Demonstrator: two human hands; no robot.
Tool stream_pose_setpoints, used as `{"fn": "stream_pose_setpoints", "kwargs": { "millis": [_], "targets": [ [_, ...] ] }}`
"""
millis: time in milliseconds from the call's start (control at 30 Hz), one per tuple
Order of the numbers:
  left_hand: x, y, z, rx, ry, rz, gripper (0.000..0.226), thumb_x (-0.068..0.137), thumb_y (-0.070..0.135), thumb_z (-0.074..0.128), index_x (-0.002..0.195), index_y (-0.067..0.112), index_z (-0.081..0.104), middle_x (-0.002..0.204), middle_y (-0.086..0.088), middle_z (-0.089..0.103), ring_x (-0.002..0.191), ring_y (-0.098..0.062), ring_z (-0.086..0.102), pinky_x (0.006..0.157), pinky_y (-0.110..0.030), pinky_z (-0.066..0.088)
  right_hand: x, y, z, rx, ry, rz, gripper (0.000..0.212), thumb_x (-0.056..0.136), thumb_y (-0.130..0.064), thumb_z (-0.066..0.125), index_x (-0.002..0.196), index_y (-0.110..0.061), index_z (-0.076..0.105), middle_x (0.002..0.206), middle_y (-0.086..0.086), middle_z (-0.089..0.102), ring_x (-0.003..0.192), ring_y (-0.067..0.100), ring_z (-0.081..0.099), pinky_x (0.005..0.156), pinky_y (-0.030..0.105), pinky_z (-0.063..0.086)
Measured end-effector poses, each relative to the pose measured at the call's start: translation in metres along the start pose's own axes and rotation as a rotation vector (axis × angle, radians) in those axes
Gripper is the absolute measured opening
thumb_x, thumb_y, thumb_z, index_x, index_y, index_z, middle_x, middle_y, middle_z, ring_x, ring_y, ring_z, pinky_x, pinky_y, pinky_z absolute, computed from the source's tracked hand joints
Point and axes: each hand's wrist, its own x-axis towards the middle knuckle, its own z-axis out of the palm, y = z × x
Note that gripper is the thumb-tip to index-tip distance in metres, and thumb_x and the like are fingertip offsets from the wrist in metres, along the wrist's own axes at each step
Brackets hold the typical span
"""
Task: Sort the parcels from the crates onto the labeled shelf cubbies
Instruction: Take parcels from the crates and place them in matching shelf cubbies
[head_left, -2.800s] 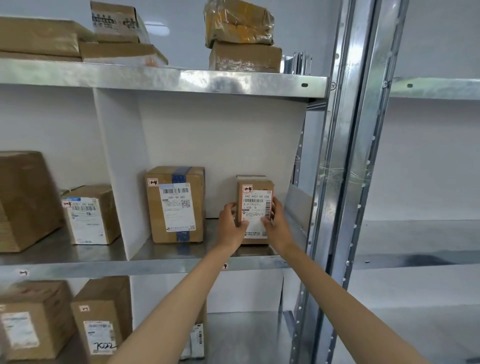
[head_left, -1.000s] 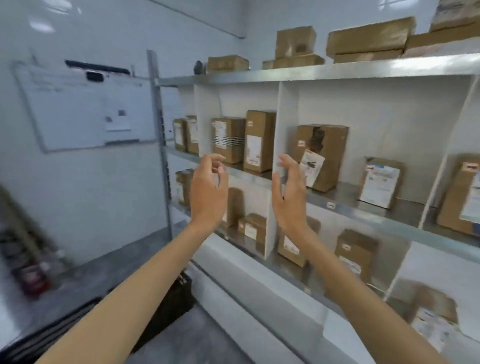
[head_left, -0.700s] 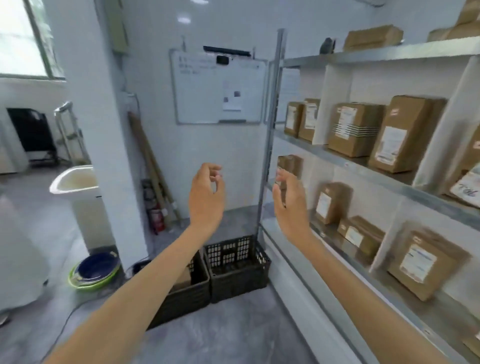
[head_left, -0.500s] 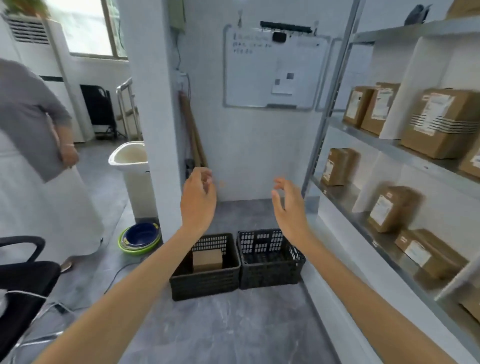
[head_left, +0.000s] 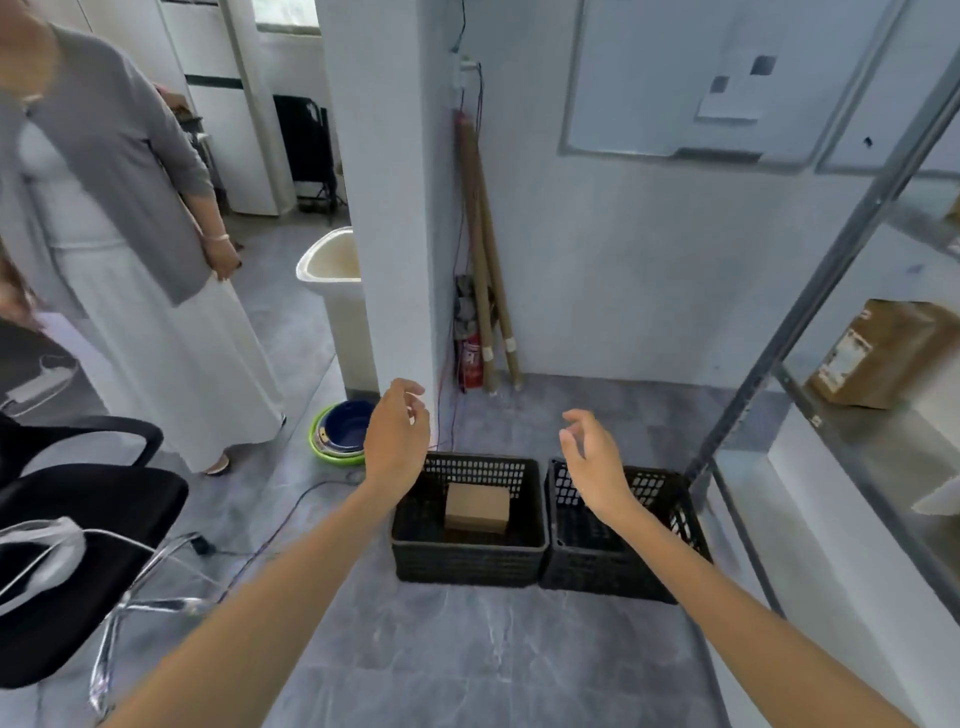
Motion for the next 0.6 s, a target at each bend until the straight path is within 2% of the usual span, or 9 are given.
{"fn": "stream_pose_setpoints", "kwargs": {
  "millis": [133,267,400,500,600],
  "targets": [
    [0.045,-0.029,0.031,0.032,-0.072,-0.084,0.016,0.094,0.010,0.045,0.105,0.017,0.054,0.085,-0.001,0.058,0.077,-0.019,0.055,0.067,-0.032,0.044,0.058,0.020,0.022,0.022,-0.066,0.086,0.032,0.099,-0.022,0.042,0.129,-0.011,0.046,0.102,0.000,0.053,0.099,0.017,0.051,0.086,0.027,0.039],
    [0.107,-0.061,0.065,0.068,-0.125,-0.124,0.015,0.093,0.010,0.044,0.103,0.019,0.053,0.085,-0.002,0.058,0.075,-0.019,0.055,0.064,-0.031,0.043,0.117,0.040,0.054,0.048,-0.112,0.167,0.031,0.099,-0.022,0.043,0.128,-0.010,0.046,0.097,0.003,0.056,0.090,0.018,0.055,0.081,0.033,0.046],
    [0.169,-0.100,0.114,0.093,-0.204,-0.145,0.015,0.093,0.010,0.043,0.101,0.018,0.053,0.084,-0.002,0.057,0.075,-0.020,0.055,0.066,-0.036,0.046,0.177,0.068,0.090,0.039,-0.143,0.253,0.031,0.099,-0.019,0.043,0.128,-0.009,0.046,0.091,0.000,0.055,0.086,0.014,0.052,0.076,0.022,0.037],
    [0.208,-0.126,0.152,0.128,-0.282,-0.189,0.014,0.093,0.009,0.043,0.099,0.017,0.053,0.082,0.000,0.055,0.077,-0.018,0.053,0.063,-0.029,0.038,0.222,0.093,0.118,0.045,-0.167,0.349,0.031,0.099,-0.019,0.044,0.128,-0.006,0.047,0.083,-0.005,0.052,0.084,0.013,0.051,0.074,0.020,0.035],
    [0.240,-0.154,0.188,0.157,-0.350,-0.237,0.013,0.094,0.010,0.042,0.096,0.018,0.051,0.081,0.000,0.055,0.076,-0.018,0.053,0.063,-0.029,0.038,0.262,0.117,0.146,0.054,-0.188,0.420,0.031,0.099,-0.018,0.043,0.127,-0.005,0.047,0.091,0.000,0.054,0.088,0.014,0.051,0.075,0.020,0.034]
  ]
}}
